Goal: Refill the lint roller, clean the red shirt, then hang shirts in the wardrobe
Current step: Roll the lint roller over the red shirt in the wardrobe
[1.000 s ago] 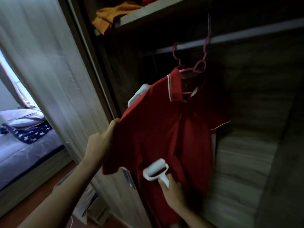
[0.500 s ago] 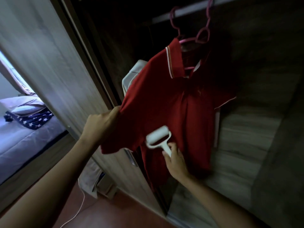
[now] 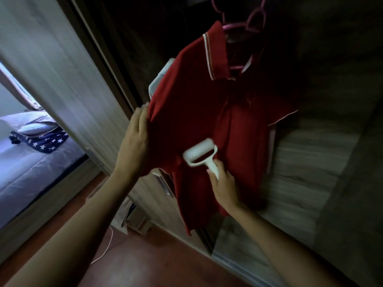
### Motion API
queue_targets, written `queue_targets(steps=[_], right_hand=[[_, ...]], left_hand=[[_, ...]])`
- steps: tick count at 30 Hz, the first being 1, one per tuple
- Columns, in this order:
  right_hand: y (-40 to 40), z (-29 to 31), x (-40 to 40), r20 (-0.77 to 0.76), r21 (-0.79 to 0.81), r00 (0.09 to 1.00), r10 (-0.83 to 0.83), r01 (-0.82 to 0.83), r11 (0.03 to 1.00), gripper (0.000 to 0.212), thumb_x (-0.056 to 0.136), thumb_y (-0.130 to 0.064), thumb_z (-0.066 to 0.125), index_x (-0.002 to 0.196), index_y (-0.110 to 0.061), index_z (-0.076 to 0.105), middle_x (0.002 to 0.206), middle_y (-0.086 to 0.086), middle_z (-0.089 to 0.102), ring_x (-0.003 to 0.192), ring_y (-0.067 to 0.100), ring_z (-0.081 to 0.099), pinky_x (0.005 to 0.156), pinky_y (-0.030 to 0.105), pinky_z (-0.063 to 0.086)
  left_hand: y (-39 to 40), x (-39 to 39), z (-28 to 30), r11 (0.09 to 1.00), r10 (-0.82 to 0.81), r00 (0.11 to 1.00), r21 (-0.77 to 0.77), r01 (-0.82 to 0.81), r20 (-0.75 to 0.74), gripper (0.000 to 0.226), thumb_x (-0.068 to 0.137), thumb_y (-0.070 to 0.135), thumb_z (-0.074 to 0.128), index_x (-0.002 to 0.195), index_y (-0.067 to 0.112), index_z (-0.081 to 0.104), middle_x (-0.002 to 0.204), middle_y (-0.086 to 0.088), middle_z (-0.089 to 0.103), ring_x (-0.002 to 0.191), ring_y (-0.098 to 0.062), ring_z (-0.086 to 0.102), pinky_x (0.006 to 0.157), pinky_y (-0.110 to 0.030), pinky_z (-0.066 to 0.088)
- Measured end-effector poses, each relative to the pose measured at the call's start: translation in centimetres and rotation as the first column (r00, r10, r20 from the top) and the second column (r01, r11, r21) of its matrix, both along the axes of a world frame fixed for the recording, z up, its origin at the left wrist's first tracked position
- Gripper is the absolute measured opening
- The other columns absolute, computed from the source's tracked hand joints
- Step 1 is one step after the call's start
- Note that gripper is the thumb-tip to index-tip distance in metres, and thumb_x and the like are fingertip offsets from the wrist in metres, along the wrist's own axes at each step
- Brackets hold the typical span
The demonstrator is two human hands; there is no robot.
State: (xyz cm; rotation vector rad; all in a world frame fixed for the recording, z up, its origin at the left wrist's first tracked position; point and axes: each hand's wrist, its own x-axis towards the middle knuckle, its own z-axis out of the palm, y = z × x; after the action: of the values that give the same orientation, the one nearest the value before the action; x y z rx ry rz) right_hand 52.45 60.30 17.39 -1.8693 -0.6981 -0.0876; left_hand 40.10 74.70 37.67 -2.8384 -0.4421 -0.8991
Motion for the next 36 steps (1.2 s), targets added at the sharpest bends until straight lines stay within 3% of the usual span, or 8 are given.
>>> queue_targets(steps=[3, 7, 10, 15, 18, 22, 30, 36], right_hand=[[-1.1, -3.0, -0.5, -0.053, -0.184, 0.998, 0.046, -0.055, 0.981, 0.036, 0.094, -0.035, 0.056, 0.129, -0.027, 0.053, 0.111, 0.004, 0.069, 0.099, 0.024, 0.066, 0.076, 0.029, 0.047], [-2.3, -0.3, 0.5, 0.025, 0.116, 0.997, -0.078, 0.074, 0.99, 0.032, 0.091, -0.024, 0.062, 0.122, -0.015, 0.061, 0.101, 0.007, 0.071, 0.092, 0.022, 0.066, 0.074, 0.009, 0.034], [-2.5, 6.1, 2.7, 0.13, 0.335, 0.972, -0.198, 0.145, 0.931, 0.032, 0.094, -0.021, 0.057, 0.124, -0.008, 0.058, 0.101, -0.004, 0.064, 0.09, 0.001, 0.054, 0.076, 0.0, 0.032], [-2.3, 10.7, 5.7, 0.077, 0.462, 0.949, -0.306, 0.238, 0.855, 0.034, 0.097, -0.02, 0.053, 0.128, -0.005, 0.052, 0.097, -0.001, 0.061, 0.081, 0.008, 0.057, 0.063, 0.008, 0.037], [-2.2, 5.9, 5.7, 0.063, 0.206, 0.977, -0.202, 0.186, 0.961, 0.035, 0.096, -0.022, 0.055, 0.129, -0.012, 0.053, 0.103, 0.011, 0.068, 0.089, 0.027, 0.063, 0.067, 0.02, 0.034], [-3.7, 0.2, 4.2, 0.073, -0.013, 0.99, -0.121, 0.122, 0.992, 0.032, 0.092, -0.024, 0.06, 0.125, -0.02, 0.059, 0.101, 0.004, 0.07, 0.091, 0.025, 0.067, 0.069, 0.022, 0.036], [-3.6, 11.4, 8.1, -0.013, 0.481, 0.916, -0.4, 0.357, 0.801, 0.028, 0.096, -0.016, 0.055, 0.122, -0.006, 0.055, 0.083, -0.009, 0.055, 0.07, -0.012, 0.053, 0.06, 0.001, 0.037], [-2.1, 6.1, 9.3, -0.061, 0.129, 0.966, -0.253, 0.259, 0.957, 0.036, 0.096, -0.025, 0.053, 0.131, -0.015, 0.051, 0.096, 0.01, 0.07, 0.084, 0.027, 0.068, 0.063, 0.024, 0.036]], left_hand=[[1.0, -0.2, -0.2, 0.992, 0.011, 0.996, 0.128, 0.0, -0.086, 0.142, 0.052, 0.036, 0.089, 0.15, 0.009, -0.011, 0.159, -0.012, -0.006, 0.146, -0.035, -0.005, 0.115, -0.053, 0.009], [1.5, -0.4, -0.1, 0.93, -0.068, 0.992, 0.353, 0.103, -0.11, 0.145, 0.049, 0.058, 0.081, 0.149, 0.017, -0.016, 0.157, -0.008, -0.022, 0.144, -0.036, -0.017, 0.115, -0.057, -0.002], [1.6, -0.1, -0.3, 0.871, -0.097, 0.989, 0.471, 0.137, -0.108, 0.133, 0.057, 0.055, 0.076, 0.151, 0.018, -0.01, 0.156, -0.009, -0.026, 0.142, -0.036, -0.021, 0.117, -0.05, -0.012], [1.7, 0.5, -0.4, 0.889, 0.012, 0.993, 0.457, 0.043, -0.117, 0.12, 0.061, 0.03, 0.087, 0.151, 0.013, 0.008, 0.157, -0.008, -0.024, 0.144, -0.036, -0.017, 0.119, -0.049, -0.006], [1.6, 0.9, 0.0, 0.91, 0.076, 0.991, 0.415, -0.025, -0.106, 0.105, 0.065, 0.021, 0.086, 0.147, 0.005, 0.022, 0.157, -0.009, -0.021, 0.144, -0.04, -0.011, 0.115, -0.058, 0.009], [1.5, 0.6, 0.5, 0.922, 0.08, 0.992, 0.385, -0.035, -0.101, 0.113, 0.059, 0.018, 0.085, 0.147, 0.006, 0.015, 0.158, -0.012, -0.012, 0.145, -0.035, -0.01, 0.111, -0.06, 0.014], [1.5, 0.8, 0.5, 0.945, 0.128, 0.966, 0.322, -0.05, -0.226, 0.145, 0.031, 0.043, 0.094, 0.147, 0.003, 0.018, 0.159, -0.015, -0.008, 0.146, -0.036, -0.006, 0.118, -0.053, 0.01], [1.3, 1.4, 0.5, 0.959, 0.146, 0.959, 0.274, -0.077, -0.243, 0.146, 0.027, 0.047, 0.093, 0.147, 0.002, 0.022, 0.159, -0.017, -0.004, 0.146, -0.038, -0.004, 0.115, -0.057, 0.014]])
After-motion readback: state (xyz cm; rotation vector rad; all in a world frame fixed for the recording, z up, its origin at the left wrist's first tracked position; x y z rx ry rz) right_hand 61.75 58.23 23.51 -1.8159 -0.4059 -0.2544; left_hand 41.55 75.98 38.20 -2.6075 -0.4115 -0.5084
